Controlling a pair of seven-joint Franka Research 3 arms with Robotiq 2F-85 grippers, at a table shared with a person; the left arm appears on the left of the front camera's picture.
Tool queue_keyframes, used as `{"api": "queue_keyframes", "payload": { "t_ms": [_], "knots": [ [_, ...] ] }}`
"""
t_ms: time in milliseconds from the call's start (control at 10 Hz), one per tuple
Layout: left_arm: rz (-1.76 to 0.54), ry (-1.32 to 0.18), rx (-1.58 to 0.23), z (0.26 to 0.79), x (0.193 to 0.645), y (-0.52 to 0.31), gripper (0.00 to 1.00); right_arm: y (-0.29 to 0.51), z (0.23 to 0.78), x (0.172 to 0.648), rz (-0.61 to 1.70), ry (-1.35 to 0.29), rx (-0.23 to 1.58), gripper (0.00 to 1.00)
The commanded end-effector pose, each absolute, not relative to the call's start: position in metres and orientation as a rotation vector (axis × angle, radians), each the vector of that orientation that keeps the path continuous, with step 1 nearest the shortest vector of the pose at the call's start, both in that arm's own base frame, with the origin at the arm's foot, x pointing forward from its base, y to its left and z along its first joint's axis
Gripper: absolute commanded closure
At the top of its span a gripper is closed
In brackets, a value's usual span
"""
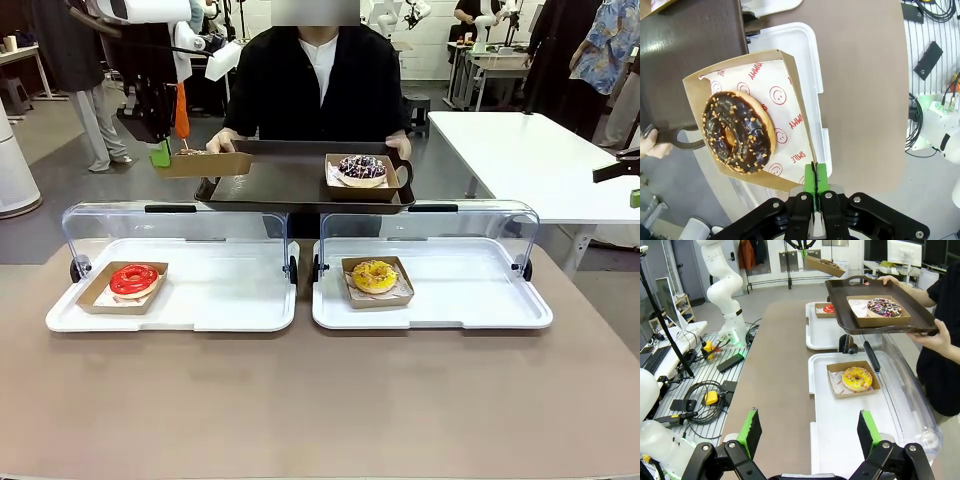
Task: Provide the desired donut to the person.
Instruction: Place the picked Paper togo box onto the Handle tray extended by the person.
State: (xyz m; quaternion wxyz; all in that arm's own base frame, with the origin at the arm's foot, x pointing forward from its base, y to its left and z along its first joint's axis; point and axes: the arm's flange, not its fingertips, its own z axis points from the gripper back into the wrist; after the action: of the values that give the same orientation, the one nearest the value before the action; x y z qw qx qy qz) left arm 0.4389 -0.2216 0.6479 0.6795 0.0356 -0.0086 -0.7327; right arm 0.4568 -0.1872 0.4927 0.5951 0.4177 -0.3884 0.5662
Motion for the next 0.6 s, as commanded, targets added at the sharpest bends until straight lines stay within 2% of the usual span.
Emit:
{"api": "queue_keyframes", "payload": {
  "t_ms": [0,100,200,300,500],
  "knots": [
    [-1.645,-0.019,0.080,0.648,0.439,-0.222,0.99,-0.187,0.493,0.457,1.313,-0.906,0.965,0.00],
    [-1.684,-0.034,0.084,0.654,0.450,-0.226,0.99,-0.187,0.493,0.457,1.313,-0.906,0.965,0.00],
    [-1.658,-0.078,0.057,0.657,0.442,-0.232,0.99,-0.187,0.493,0.457,1.313,-0.906,0.965,0.00],
    [-1.668,-0.094,0.079,0.674,0.463,-0.237,0.99,-0.187,0.493,0.457,1.313,-0.906,0.965,0.00],
    [-1.672,-0.110,0.148,0.681,0.475,-0.257,0.99,-0.187,0.493,0.457,1.313,-0.906,0.965,0.00]
  ]
}}
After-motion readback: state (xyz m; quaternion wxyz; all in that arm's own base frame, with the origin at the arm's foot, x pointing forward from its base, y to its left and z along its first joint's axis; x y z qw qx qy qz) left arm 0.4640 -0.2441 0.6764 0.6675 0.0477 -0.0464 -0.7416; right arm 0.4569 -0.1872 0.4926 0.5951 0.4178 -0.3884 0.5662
